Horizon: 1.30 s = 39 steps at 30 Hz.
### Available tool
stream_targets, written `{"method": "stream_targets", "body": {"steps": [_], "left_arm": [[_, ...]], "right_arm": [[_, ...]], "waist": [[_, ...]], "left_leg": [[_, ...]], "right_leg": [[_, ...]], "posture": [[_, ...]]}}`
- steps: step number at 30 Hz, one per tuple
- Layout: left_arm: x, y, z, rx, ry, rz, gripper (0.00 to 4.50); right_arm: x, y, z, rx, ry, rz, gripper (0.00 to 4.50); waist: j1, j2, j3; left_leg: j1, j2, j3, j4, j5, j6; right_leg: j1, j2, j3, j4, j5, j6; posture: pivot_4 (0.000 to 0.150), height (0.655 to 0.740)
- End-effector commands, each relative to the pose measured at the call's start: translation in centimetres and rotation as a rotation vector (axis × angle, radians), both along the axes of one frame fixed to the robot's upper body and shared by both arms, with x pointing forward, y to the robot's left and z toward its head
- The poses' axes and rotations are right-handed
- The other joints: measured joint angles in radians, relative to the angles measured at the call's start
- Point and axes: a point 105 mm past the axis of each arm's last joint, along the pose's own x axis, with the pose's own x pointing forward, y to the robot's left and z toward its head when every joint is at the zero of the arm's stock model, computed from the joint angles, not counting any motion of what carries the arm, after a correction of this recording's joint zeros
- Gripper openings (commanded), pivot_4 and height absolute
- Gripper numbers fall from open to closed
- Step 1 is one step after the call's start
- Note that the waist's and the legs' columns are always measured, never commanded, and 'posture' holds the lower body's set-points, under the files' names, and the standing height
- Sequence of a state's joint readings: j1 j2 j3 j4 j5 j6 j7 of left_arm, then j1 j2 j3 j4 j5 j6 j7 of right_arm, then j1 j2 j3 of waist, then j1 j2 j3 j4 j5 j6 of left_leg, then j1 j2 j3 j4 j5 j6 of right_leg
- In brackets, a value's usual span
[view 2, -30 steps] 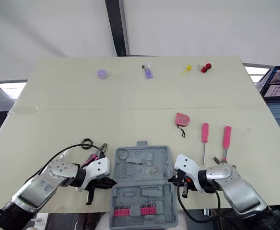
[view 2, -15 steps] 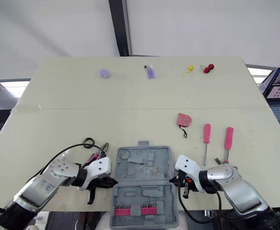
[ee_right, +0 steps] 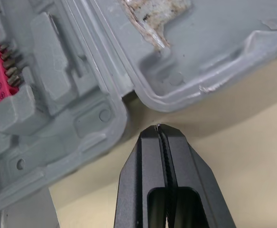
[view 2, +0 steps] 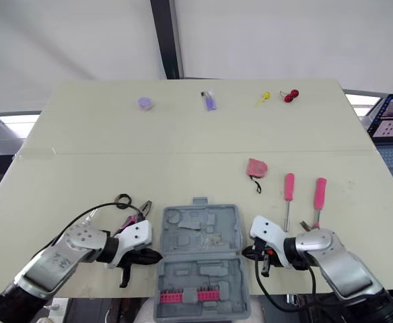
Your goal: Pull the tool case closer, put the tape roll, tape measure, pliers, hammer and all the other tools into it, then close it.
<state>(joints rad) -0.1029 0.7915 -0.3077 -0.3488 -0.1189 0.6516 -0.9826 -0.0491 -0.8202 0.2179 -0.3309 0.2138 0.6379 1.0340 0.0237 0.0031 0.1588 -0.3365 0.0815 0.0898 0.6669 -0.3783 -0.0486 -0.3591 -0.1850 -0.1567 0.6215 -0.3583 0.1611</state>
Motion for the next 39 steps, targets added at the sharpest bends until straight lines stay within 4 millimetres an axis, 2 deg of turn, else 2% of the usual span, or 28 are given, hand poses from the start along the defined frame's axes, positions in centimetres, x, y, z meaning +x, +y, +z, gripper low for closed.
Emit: {"method": "stream_targets", "body": {"steps": [1,15,18,22,23,24,26,27,29,31,33,34,37,39], "left_arm": [[0.0,0.9,-0.2,0.019,0.009,0.030,0.00],[0.4,1.7,0.4,-0.007,-0.001,0.066,0.00],[0.6,1.3,2.4,-0.112,0.002,0.101,0.00],[1.4,2.5,5.6,-0.232,-0.019,0.190,0.00],[1.6,3.3,6.4,-0.254,-0.022,0.234,0.00],[1.8,4.4,7.1,-0.274,-0.025,0.286,0.26],[2.3,6.7,8.1,-0.294,-0.049,0.381,0.91],[2.4,7.4,8.4,-0.298,-0.057,0.410,1.38],[2.8,10.5,9.0,-0.258,-0.105,0.525,2.37],[2.9,15.2,9.3,-0.197,-0.170,0.697,3.42],[2.5,18.1,9.4,-0.172,-0.215,0.803,4.37],[2.3,19.3,9.3,-0.166,-0.232,0.848,4.50],[1.1,23.7,8.9,-0.136,-0.306,1.021,4.50],[0.6,26.4,8.6,-0.112,-0.366,1.130,4.50]], "right_arm": [[0.1,-0.3,0.6,0.014,-0.016,0.002,0.06],[0.5,-1.2,1.1,0.018,-0.030,-0.024,0.06],[0.8,-1.8,2.6,0.082,-0.040,-0.062,0.06],[1.5,-3.5,5.6,0.204,-0.066,-0.160,0.06],[1.8,-4.5,6.5,0.229,-0.081,-0.208,0.06],[2.1,-5.8,7.3,0.248,-0.096,-0.260,0.02],[2.5,-8.6,8.2,0.259,-0.121,-0.370,0.57],[2.6,-9.6,8.4,0.258,-0.130,-0.404,0.90],[2.9,-12.9,8.7,0.237,-0.169,-0.515,1.83],[2.9,-17.0,9.2,0.228,-0.220,-0.661,2.88],[2.6,-19.4,9.1,0.217,-0.251,-0.744,3.84],[2.6,-20.6,9.0,0.211,-0.267,-0.790,4.39],[2.2,-24.8,8.3,0.197,-0.334,-0.964,4.48],[2.0,-26.6,7.7,0.186,-0.367,-1.046,4.48]], "waist": [[0.000,0.000,0.000],[0.000,0.000,0.000],[0.000,0.000,0.000],[0.002,-0.001,0.000],[0.002,-0.001,0.000],[0.002,-0.001,0.000],[0.001,-0.001,0.001],[0.001,-0.001,0.001],[0.001,-0.001,0.001],[-0.001,-0.001,0.001],[-0.003,-0.001,0.001],[-0.004,-0.001,0.001],[-0.011,-0.001,0.001],[-0.015,-0.002,0.001]], "left_leg": [[0.000,0.000,0.000,0.000,0.000,0.000],[0.000,0.000,0.000,0.000,0.000,0.000],[0.000,0.000,0.000,0.000,0.000,0.000],[-0.001,0.000,0.000,0.001,0.000,0.000],[-0.001,0.000,0.000,0.001,0.000,0.000],[-0.001,0.000,0.000,0.001,0.000,0.000],[-0.001,0.000,0.000,0.000,0.000,0.000],[-0.001,0.000,0.000,0.000,0.000,0.000],[0.000,0.000,0.000,0.000,0.000,0.000],[0.000,0.000,0.000,0.000,0.000,0.000],[0.000,0.000,0.001,-0.001,0.000,0.000],[0.000,0.000,0.001,-0.002,0.000,0.000],[0.001,0.000,0.002,-0.002,0.000,0.000],[0.001,0.000,0.002,-0.003,0.000,0.000]], "right_leg": [[0.000,0.000,0.000,0.000,0.000,0.000],[0.000,0.000,0.000,0.000,0.000,0.000],[0.000,0.000,0.000,0.000,0.000,0.000],[0.000,0.000,0.000,0.000,0.000,0.000],[0.000,0.000,0.000,0.000,0.000,0.000],[0.000,0.000,0.000,0.000,0.000,0.000],[0.000,0.000,0.000,0.000,0.000,0.000],[0.000,0.000,0.000,0.000,0.000,0.000],[0.000,0.000,0.000,0.000,0.000,0.000],[0.000,0.000,0.000,-0.001,0.000,0.000],[-0.001,0.000,0.000,-0.001,0.000,0.000],[-0.001,0.000,0.000,-0.001,0.000,0.000],[-0.001,0.000,0.001,-0.002,0.000,0.000],[-0.001,0.000,0.001,-0.002,0.000,0.000]], "posture": [[0.150,0.7400],[0.150,0.7400],[0.150,0.7400],[0.150,0.7400],[0.150,0.7400],[0.150,0.7400],[0.150,0.7400],[0.150,0.7400],[0.150,0.7400],[0.150,0.7400],[0.150,0.7400],[0.150,0.7400],[0.150,0.7400],[0.150,0.7400]]}}
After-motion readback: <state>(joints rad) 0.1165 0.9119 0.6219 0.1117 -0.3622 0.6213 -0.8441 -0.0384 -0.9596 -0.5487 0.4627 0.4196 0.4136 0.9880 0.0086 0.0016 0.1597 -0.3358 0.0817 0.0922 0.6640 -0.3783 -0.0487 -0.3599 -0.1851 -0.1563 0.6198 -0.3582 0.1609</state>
